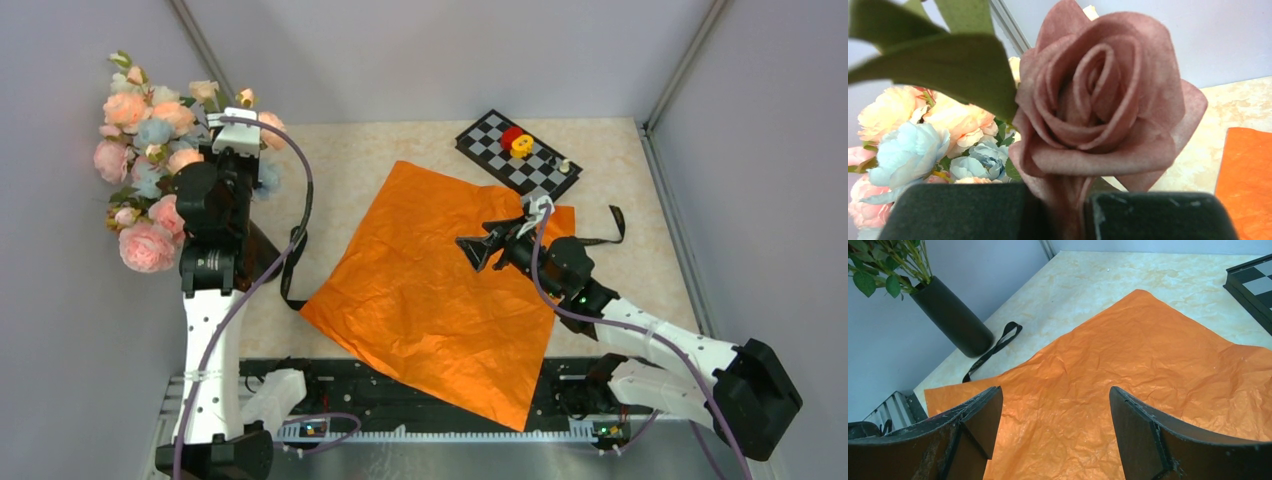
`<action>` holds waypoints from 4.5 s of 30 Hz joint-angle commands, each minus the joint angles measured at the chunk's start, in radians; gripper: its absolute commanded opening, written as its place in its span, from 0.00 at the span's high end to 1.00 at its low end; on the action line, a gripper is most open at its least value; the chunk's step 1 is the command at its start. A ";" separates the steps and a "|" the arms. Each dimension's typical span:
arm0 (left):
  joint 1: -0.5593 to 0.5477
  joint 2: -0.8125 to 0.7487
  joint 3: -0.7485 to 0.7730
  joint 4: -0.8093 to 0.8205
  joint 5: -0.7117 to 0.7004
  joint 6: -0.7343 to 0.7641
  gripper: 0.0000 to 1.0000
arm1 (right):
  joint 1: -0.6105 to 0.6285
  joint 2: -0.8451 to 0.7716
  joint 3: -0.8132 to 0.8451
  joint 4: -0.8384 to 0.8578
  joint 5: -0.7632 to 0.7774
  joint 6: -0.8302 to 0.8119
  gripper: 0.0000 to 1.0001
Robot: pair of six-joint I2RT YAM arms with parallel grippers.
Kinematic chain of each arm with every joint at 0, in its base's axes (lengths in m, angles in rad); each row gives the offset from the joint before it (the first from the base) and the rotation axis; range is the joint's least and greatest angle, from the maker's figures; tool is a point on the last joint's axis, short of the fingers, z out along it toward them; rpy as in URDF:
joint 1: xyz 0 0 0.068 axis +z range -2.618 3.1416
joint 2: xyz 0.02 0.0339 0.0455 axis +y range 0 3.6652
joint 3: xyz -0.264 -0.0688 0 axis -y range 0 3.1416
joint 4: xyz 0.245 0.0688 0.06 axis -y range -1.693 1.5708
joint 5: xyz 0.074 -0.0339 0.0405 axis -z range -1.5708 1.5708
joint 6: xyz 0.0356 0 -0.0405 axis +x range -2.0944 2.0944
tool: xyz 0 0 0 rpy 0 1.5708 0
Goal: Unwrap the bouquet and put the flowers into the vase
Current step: Insert the fake flower into the vase, then reset both arms
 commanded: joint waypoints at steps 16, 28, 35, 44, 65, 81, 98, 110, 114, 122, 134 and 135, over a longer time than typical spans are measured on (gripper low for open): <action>0.007 0.067 0.083 -0.026 -0.257 0.026 0.92 | -0.008 -0.007 0.057 0.012 0.000 0.006 0.21; 0.007 0.021 0.134 -0.040 -0.232 -0.006 0.91 | -0.007 -0.007 0.060 0.006 0.002 0.005 0.21; 0.007 0.053 0.270 -0.155 -0.193 -0.084 0.94 | -0.008 0.000 0.061 0.015 -0.001 0.011 0.21; 0.027 0.117 0.251 -0.224 -0.319 -0.098 0.97 | -0.007 -0.005 0.057 0.004 -0.001 0.011 0.21; 0.095 0.021 0.134 -0.156 -0.073 -0.142 0.57 | -0.008 -0.021 0.052 0.002 0.003 0.014 0.21; 0.093 -0.062 0.165 -0.217 0.065 -0.213 0.01 | -0.007 -0.027 0.053 -0.009 0.003 0.012 0.21; 0.093 -0.086 0.432 -0.420 -0.075 -0.319 0.01 | -0.008 -0.042 0.145 -0.183 0.109 -0.034 0.20; 0.083 0.171 0.880 -0.538 0.009 -0.367 0.01 | -0.051 0.030 0.398 -0.592 0.217 -0.135 0.18; 0.074 0.266 0.978 -0.535 0.154 -0.423 0.01 | -0.119 0.040 0.429 -0.654 0.181 -0.111 0.18; -0.187 0.392 0.979 -0.534 0.050 -0.328 0.01 | -0.256 0.047 0.489 -0.745 0.104 -0.072 0.17; -0.503 0.343 0.499 -0.266 -0.039 -0.387 0.01 | -0.328 -0.022 0.490 -0.793 0.207 -0.079 0.12; -0.526 0.329 0.432 -0.229 -0.040 -0.419 0.01 | -0.329 -0.034 0.478 -0.779 0.215 -0.084 0.12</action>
